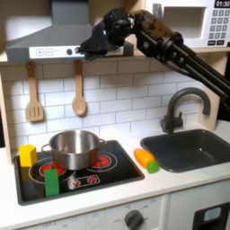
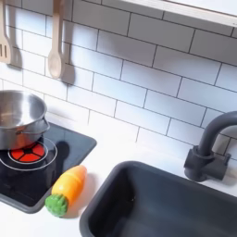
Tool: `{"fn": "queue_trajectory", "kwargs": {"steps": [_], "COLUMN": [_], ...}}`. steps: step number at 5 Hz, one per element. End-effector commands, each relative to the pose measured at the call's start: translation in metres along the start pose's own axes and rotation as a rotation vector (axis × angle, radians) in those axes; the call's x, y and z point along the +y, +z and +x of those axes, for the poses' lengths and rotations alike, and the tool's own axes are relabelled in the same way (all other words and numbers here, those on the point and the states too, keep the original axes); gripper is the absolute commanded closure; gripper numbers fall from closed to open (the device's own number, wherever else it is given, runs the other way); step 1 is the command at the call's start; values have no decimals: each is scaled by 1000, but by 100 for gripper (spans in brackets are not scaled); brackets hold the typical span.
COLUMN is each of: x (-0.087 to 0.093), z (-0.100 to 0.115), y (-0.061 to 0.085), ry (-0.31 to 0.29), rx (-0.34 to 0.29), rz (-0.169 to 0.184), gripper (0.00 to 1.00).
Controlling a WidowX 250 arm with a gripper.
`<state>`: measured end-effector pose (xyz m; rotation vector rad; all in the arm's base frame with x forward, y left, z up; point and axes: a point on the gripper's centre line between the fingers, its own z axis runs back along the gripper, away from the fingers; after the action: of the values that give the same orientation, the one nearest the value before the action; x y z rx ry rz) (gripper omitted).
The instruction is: Push button
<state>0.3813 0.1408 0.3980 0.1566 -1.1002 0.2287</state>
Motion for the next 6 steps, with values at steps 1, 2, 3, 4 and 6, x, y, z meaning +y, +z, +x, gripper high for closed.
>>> {"fn": "queue_trajectory", "kwargs": {"steps": [1,2,3,4,6], "x": [2,1,1,0,7], "z": [4,7,5,9,15], "y": [-6,-8,-14,-15,-17], "ry": [-3,-7,-4,-1,4], "rx": [-10,-19,-7,-19,-31], "rz": [0,1,2,1,17], "gripper": [100,100,100,100,100]}}
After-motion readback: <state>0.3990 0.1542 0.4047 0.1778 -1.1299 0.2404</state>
